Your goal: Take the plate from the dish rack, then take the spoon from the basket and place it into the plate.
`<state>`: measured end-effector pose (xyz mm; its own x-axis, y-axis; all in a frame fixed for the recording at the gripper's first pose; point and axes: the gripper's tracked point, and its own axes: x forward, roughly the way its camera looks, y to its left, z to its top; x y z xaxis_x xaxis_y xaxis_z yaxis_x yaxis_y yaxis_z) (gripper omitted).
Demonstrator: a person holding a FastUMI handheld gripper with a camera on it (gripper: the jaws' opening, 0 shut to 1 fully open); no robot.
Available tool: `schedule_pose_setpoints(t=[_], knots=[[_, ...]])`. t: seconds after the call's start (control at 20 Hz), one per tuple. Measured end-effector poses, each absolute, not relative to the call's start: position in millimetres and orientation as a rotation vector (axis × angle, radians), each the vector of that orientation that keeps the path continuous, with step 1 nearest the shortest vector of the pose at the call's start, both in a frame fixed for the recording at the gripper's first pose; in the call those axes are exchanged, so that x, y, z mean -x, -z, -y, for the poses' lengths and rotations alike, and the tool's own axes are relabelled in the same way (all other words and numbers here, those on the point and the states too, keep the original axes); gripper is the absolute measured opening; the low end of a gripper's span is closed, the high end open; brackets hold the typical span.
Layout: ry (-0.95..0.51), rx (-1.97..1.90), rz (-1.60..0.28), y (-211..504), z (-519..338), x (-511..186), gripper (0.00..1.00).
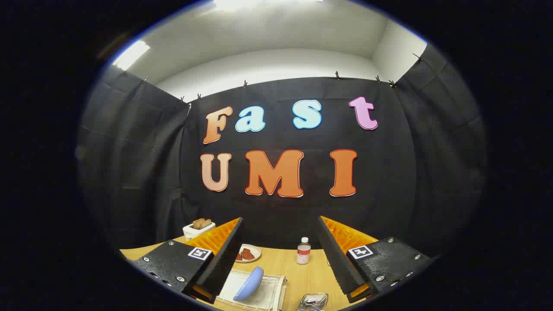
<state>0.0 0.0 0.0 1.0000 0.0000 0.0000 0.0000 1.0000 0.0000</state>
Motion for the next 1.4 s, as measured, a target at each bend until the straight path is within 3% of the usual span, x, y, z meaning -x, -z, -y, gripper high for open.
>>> schedule_pose_setpoints(t=[0.7,1.05,1.4], knots=[[-0.006,0.065,0.013,-12,-7,2,0.99],[-0.059,0.022,-0.162,23,-17,-13,0.99],[-0.128,-0.005,-0.459,101,-40,-38,0.99]])
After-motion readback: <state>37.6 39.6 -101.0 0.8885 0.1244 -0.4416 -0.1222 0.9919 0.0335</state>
